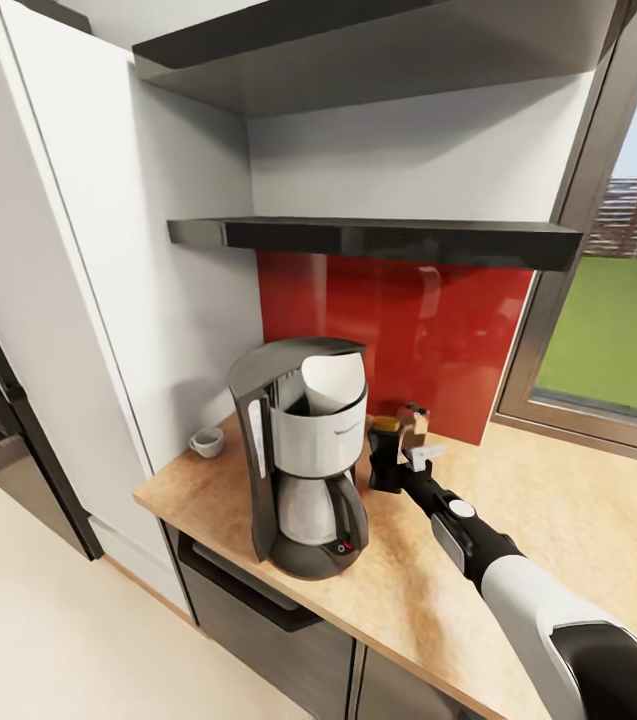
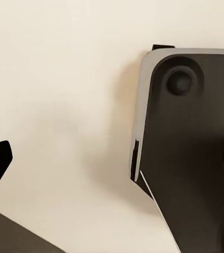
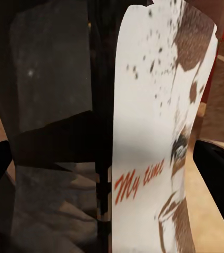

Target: Set up a coffee station on the kitchen countertop: keep the coffee maker on the countertop, move the bottle of coffee from the kitchen shelf to the counter next to the coffee maker, place a paper coffee filter on top of the coffee maker, put the saucer next to the coffee maker with the coffee cup on the saucer, and place the electric kettle next to the coffee maker.

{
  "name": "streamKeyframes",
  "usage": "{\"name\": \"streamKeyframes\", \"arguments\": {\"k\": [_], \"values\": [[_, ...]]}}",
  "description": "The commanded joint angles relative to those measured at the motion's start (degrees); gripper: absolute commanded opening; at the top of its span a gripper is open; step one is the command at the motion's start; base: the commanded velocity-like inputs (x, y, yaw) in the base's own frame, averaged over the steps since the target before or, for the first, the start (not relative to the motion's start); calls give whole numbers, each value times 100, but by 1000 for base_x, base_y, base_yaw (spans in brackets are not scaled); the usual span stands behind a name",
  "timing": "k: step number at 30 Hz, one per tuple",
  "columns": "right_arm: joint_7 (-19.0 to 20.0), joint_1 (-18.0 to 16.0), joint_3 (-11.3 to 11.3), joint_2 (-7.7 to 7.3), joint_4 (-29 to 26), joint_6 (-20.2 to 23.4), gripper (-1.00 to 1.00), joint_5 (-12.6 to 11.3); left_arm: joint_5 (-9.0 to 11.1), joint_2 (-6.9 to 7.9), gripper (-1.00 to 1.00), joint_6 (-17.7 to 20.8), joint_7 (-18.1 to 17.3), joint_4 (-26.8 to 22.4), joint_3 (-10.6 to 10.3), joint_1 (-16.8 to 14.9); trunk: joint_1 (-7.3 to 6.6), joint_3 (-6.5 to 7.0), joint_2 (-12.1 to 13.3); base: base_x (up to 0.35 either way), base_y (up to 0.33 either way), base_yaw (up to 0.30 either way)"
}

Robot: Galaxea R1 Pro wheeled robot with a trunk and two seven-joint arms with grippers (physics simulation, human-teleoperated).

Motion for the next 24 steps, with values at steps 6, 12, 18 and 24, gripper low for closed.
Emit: {"name": "streamKeyframes", "arguments": {"k": [6,12,18,24], "values": [[-3,-5,25,-5,9,-19,-100,-39,57,0,100,-5,6,-13,-24,4,135,-161,-253,0,0,0],[-9,-5,16,-18,9,-26,-100,-31,57,0,100,-5,6,-12,-24,4,267,-312,-493,0,0,0],[-9,-2,19,-36,123,-160,-100,-24,57,3,100,-5,8,-19,-23,4,398,-441,-734,0,0,0],[-1,-4,28,-57,413,-1024,-100,-16,49,10,100,-20,8,-14,-36,4,486,-513,-895,0,0,0]]}}
